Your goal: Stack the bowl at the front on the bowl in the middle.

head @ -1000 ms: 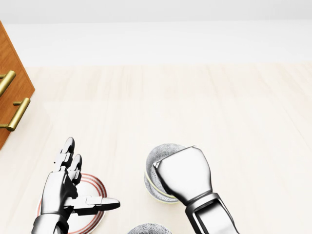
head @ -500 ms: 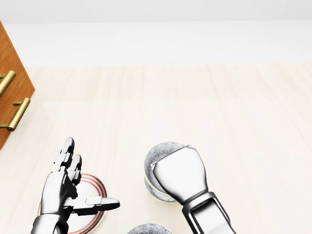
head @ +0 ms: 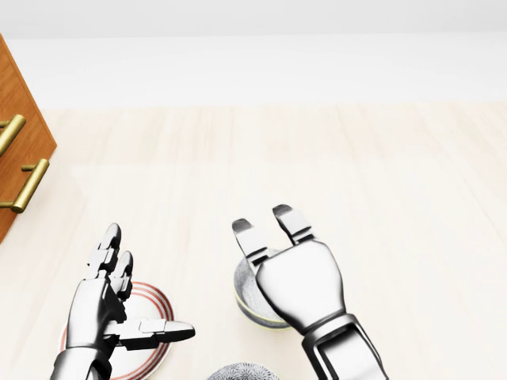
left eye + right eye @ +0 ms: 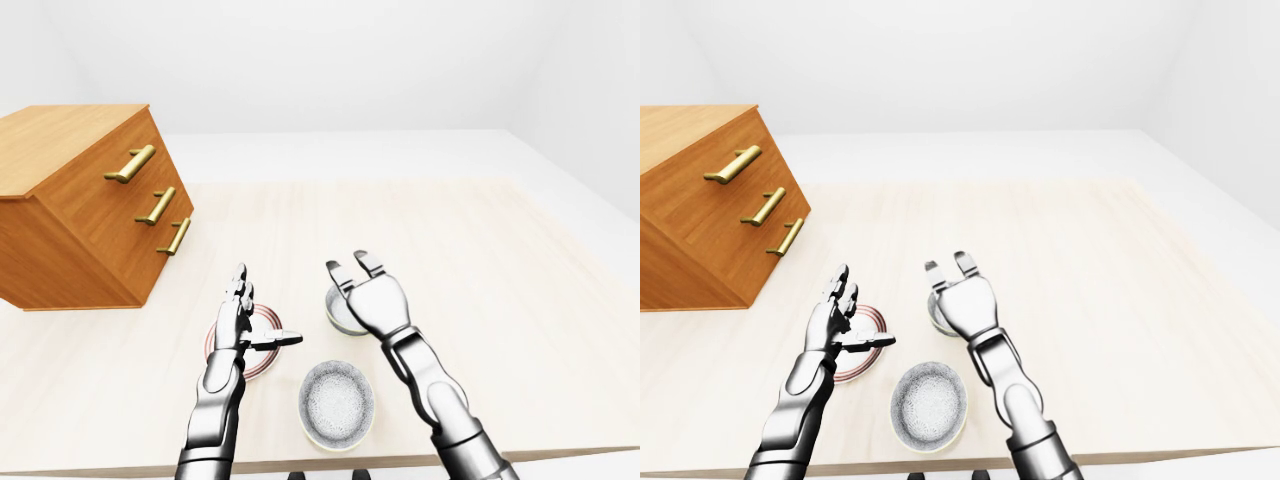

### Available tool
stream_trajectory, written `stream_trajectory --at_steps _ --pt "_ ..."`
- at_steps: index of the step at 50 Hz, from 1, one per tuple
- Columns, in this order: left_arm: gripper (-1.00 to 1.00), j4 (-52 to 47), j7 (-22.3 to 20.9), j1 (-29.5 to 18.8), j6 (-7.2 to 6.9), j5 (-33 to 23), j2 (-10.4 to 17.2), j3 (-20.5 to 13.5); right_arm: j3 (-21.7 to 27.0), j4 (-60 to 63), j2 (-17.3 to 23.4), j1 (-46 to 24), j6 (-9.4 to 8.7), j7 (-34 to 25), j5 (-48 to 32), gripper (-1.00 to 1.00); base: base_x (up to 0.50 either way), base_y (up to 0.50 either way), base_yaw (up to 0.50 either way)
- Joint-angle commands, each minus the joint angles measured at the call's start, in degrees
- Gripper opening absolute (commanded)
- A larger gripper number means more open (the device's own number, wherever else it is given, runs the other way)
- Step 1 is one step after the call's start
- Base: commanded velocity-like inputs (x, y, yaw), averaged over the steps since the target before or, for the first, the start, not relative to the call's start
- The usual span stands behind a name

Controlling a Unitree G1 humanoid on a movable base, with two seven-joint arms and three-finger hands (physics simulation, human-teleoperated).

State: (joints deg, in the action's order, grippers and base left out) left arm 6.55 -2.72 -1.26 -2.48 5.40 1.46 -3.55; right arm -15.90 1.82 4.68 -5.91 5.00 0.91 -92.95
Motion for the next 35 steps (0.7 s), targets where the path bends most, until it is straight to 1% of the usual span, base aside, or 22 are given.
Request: stream_trajectory --at_steps 1,4,8,10,11,14,15,16,18,21,25,28,31,32,33,35 --pt "1.00 0.1 0.0 0.0 0.11 -0.1 0.0 0.0 0.4 3.5 0.1 1.7 0.00 -3.7 3.7 1.00 0.00 0.00 0.00" --pt "1.00 -0.2 0.0 0.1 -0.13 -0.1 0.0 0.0 0.3 4.9 0.5 1.9 0.00 -3.7 2.5 1.00 0.00 0.00 0.00" --pt "1.00 0.0 0.1 0.1 0.08 -0.2 -0.1 0.1 0.8 7.9 0.6 2.3 0.00 -5.4 2.9 1.00 0.00 0.00 0.00" --pt "1.00 -0.4 0.1 0.2 -0.14 -0.2 -0.1 0.2 1.5 8.9 0.7 2.1 0.00 -6.2 3.3 1.00 0.00 0.00 0.00" --pt "1.00 0.2 0.1 0.1 0.29 -0.3 -0.1 0.1 2.1 9.0 0.8 1.8 0.00 -6.5 3.5 1.00 0.00 0.00 0.00" --pt "1.00 0.0 0.2 0.1 0.14 -0.3 -0.1 0.2 2.7 9.5 0.9 1.6 0.00 -7.2 3.8 1.00 0.00 0.00 0.00" --pt "1.00 0.4 0.1 0.1 0.53 -0.3 -0.1 0.2 2.8 9.7 0.8 1.6 0.00 -7.6 4.1 1.00 0.00 0.00 0.00" --pt "1.00 0.4 0.1 0.1 0.57 -0.3 -0.1 0.2 2.8 9.8 0.8 1.6 0.00 -7.7 4.1 1.00 0.00 0.00 0.00" --pt "1.00 0.2 0.1 0.2 0.50 -0.3 -0.1 0.2 3.1 10.4 0.7 1.4 0.00 -8.6 4.6 1.00 0.00 0.00 0.00" --pt "1.00 -0.5 0.2 0.4 -0.08 -0.3 -0.1 0.3 3.3 11.0 0.8 1.4 0.00 -9.2 4.9 1.00 0.00 0.00 0.00" --pt "1.00 0.0 0.1 0.4 0.45 -0.4 -0.1 0.2 4.7 12.8 1.0 0.7 0.00 -12.0 6.7 1.00 0.00 0.00 0.00" --pt "1.00 -0.9 0.2 0.6 -0.20 -0.3 -0.2 0.3 6.1 14.4 1.1 -0.1 0.00 -14.6 8.9 1.00 0.00 0.00 0.00" --pt "1.00 -0.7 0.2 0.5 -0.12 -0.3 -0.2 0.2 7.0 15.7 1.4 -0.2 0.00 -16.2 10.2 1.00 0.00 0.00 0.00" --pt "1.00 -0.1 0.1 0.4 0.40 -0.3 -0.2 0.2 7.7 16.1 1.7 -0.5 0.00 -16.7 10.9 1.00 0.00 0.00 0.00" --pt "1.00 -0.6 0.2 0.5 0.01 -0.3 -0.2 0.3 8.1 16.4 1.7 -0.8 0.00 -17.4 11.4 1.00 0.00 0.00 0.00" --pt "1.00 -0.1 0.2 0.3 0.29 -0.4 -0.2 0.2 8.6 17.2 1.9 -0.7 0.00 -18.2 12.0 1.00 0.00 0.00 0.00"
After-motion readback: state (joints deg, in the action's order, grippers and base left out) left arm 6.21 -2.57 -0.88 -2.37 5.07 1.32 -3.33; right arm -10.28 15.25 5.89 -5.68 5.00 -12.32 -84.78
